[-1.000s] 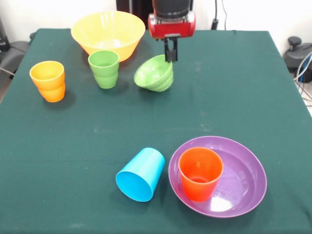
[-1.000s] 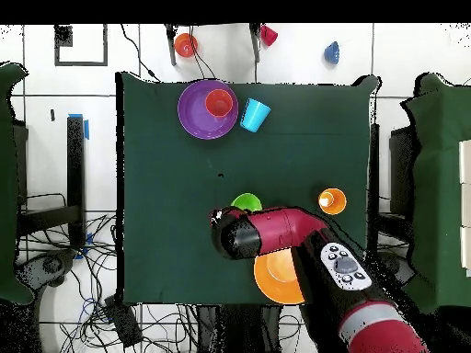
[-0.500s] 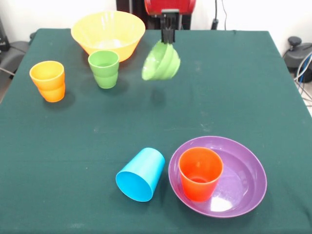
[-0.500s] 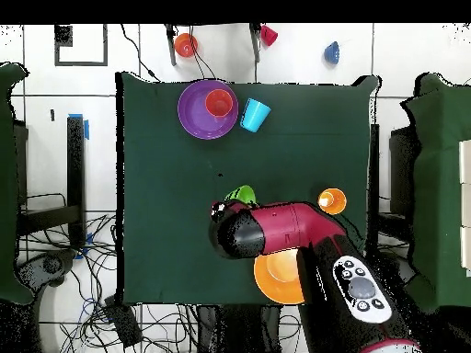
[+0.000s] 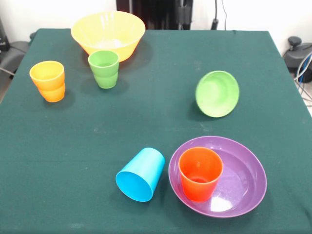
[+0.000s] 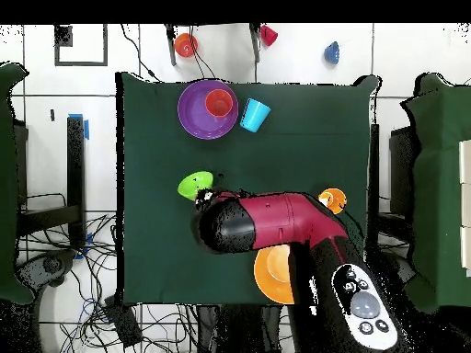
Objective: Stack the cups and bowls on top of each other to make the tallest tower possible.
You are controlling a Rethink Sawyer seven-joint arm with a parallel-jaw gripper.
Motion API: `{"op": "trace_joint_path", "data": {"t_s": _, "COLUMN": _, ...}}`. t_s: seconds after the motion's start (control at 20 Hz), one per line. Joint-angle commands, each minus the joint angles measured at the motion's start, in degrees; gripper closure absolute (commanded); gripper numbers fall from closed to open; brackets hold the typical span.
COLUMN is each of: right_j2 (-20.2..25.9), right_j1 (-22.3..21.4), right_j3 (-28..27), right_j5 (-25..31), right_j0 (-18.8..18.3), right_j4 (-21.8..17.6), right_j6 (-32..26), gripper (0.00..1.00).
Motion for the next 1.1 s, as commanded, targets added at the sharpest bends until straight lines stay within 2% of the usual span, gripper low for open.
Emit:
{"op": "trace_joint_path", "data": {"t_s": 0.05, "right_j2": 5.5, "right_j1": -0.5, "right_j3": -3.0, "right_j5": 7.4, "right_j0": 2.9, "right_j4": 3.6, "right_j6": -1.9, "gripper": 1.0}}
{"op": "trace_joint_path", "data": {"t_s": 0.3, "right_j2": 0.2, "right_j1": 0.6, "right_j3": -10.7, "right_j5": 12.2, "right_j0": 11.4, "right_j4": 2.0, "right_j6": 5.1, "gripper": 1.0}}
{"op": "trace_joint_path", "data": {"t_s": 0.45, "right_j2": -1.0, "right_j1": 1.4, "right_j3": -14.4, "right_j5": 14.8, "right_j0": 14.4, "right_j4": 2.0, "right_j6": 6.3, "gripper": 1.0}}
{"op": "trace_joint_path", "data": {"t_s": 0.55, "right_j2": -1.8, "right_j1": 2.1, "right_j3": -15.4, "right_j5": 15.2, "right_j0": 15.2, "right_j4": 2.5, "right_j6": 6.9, "gripper": 1.0}}
{"op": "trace_joint_path", "data": {"t_s": 0.85, "right_j2": -3.3, "right_j1": 5.9, "right_j3": -14.5, "right_j5": 9.9, "right_j0": 15.6, "right_j4": 2.3, "right_j6": 6.1, "gripper": 1.0}}
{"op": "trace_joint_path", "data": {"t_s": 1.0, "right_j2": -5.3, "right_j1": 7.9, "right_j3": -13.8, "right_j5": 5.8, "right_j0": 16.3, "right_j4": 0.4, "right_j6": 7.6, "gripper": 1.0}}
{"op": "trace_joint_path", "data": {"t_s": 1.1, "right_j2": -7.1, "right_j1": 8.8, "right_j3": -14.1, "right_j5": 5.5, "right_j0": 17.1, "right_j4": -0.8, "right_j6": 8.8, "gripper": 1.0}}
